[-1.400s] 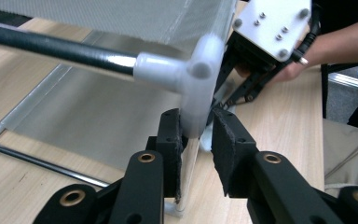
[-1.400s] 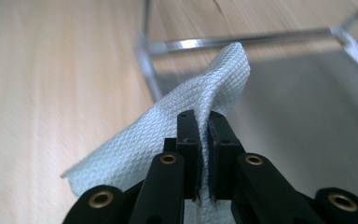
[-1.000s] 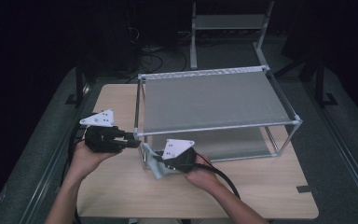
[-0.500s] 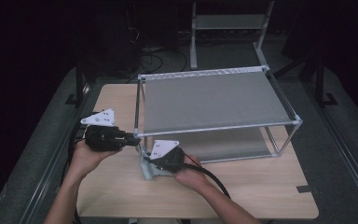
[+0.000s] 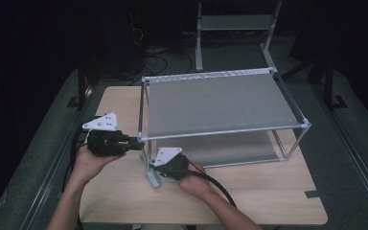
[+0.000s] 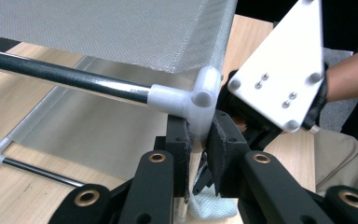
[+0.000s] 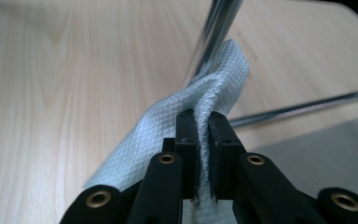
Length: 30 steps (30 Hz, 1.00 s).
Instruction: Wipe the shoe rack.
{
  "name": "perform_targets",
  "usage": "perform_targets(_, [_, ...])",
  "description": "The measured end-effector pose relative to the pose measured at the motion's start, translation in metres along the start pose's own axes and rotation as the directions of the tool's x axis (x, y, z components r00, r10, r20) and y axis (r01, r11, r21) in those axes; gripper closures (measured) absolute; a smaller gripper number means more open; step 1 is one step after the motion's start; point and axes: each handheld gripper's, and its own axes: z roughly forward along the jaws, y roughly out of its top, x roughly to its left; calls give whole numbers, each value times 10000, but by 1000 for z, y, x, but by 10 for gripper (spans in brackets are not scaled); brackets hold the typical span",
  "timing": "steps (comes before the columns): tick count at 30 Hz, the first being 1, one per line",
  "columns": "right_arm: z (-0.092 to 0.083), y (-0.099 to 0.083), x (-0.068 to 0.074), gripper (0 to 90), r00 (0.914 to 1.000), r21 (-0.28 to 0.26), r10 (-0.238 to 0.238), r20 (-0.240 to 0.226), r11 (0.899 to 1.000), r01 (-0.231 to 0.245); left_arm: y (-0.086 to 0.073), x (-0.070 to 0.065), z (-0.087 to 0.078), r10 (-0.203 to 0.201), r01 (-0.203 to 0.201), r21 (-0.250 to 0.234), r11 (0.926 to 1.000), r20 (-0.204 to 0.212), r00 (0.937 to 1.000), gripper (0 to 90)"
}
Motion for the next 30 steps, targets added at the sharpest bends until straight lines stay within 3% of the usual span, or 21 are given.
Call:
perform_targets(4, [-10,-13,-6,835,9997,254,-17,257,9997,11,-12,-1,10,-132,132,111,9999,74,9999,676])
perform_targets(7, [-18,-27,-15,835,9981,675,132,595,9976,-173,-21,1,19,-234,232,166,9996,143,9996,706])
perform_targets(9, [-24,-41,-24,835,9948,1032,554,853,9926,-641,-24,1,25,-196,193,276,9994,99,9998,754])
perform_targets(11, [-25,-47,-28,835,9934,1155,544,1009,9911,-659,-24,1,26,-235,232,257,9994,121,9996,784])
perform_targets(13, [-28,-54,-29,835,9916,1336,747,1059,9871,-886,-22,-1,27,31,-32,349,9994,16,10000,802])
perform_targets(18, [-28,-56,-30,837,9915,1234,703,1095,9888,-838,-21,-2,26,127,-122,420,9990,-115,9999,811])
perform_targets(20, [-24,-52,-27,835,9912,1281,864,1001,9868,-989,-22,-3,25,181,-186,391,9991,128,9998,809])
perform_targets(24, [-16,-46,-23,834,9940,1156,630,898,9906,-733,-22,-4,22,242,-243,568,9981,25,9997,811])
perform_targets(27, [-22,-50,-26,833,9947,1313,610,826,9888,-715,-27,-1,16,84,-77,511,9987,-141,9999,811])
perform_targets(30, [-30,-55,-32,834,9938,1396,790,777,9862,-893,-29,-1,15,79,-78,380,9992,-29,10000,810])
